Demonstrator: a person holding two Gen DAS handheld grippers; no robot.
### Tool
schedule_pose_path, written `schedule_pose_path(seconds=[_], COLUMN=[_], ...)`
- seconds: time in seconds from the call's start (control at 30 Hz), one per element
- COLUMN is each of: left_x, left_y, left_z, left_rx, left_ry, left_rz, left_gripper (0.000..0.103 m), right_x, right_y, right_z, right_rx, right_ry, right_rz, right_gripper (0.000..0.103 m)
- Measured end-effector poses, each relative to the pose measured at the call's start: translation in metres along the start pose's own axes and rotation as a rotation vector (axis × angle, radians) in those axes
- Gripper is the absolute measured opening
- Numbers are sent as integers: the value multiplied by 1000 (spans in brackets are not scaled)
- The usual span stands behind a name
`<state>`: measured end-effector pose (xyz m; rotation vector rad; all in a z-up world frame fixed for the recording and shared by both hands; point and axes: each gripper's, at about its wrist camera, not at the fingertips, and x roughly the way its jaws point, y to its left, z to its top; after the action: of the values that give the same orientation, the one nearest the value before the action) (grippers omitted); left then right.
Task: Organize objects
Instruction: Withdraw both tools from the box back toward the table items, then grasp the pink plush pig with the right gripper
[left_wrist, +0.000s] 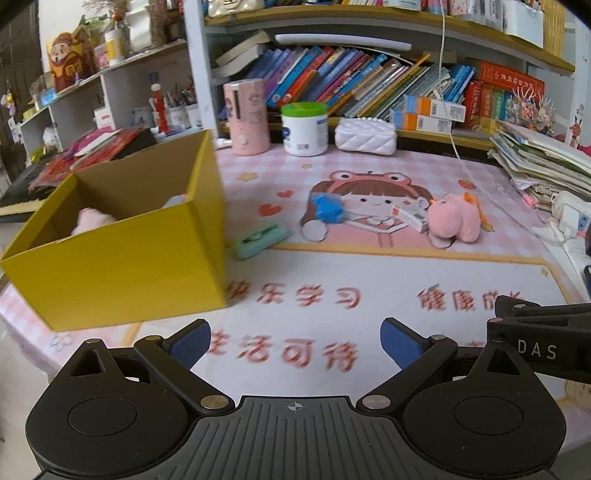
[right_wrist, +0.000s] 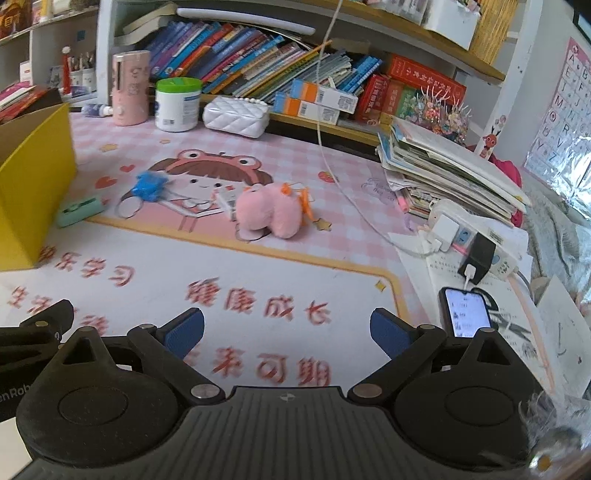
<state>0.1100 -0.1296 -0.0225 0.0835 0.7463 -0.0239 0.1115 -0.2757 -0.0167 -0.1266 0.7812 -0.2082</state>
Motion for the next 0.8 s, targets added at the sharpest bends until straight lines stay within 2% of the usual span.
schedule_pose_path(seconds=[0.3, 0.4, 0.67, 0.8], left_x=[25, 32, 52, 59], left_y=[-29, -35, -39, -42], left_z=[22, 29, 43, 47], left_rx=[-28, -28, -32, -20], left_ry=[2, 2, 29, 26], left_rz=[-1, 6, 41, 65], left_gripper=[100, 100, 100, 99], right_x=[43, 60, 106, 129], right_y=[-32, -40, -43, -39], right_z=[24, 35, 64, 75], right_rx=[13, 28, 49, 27], right_ry=[-6, -13, 7, 10], right_rz=[90, 130, 245, 274], right_gripper=[94, 90, 90, 93])
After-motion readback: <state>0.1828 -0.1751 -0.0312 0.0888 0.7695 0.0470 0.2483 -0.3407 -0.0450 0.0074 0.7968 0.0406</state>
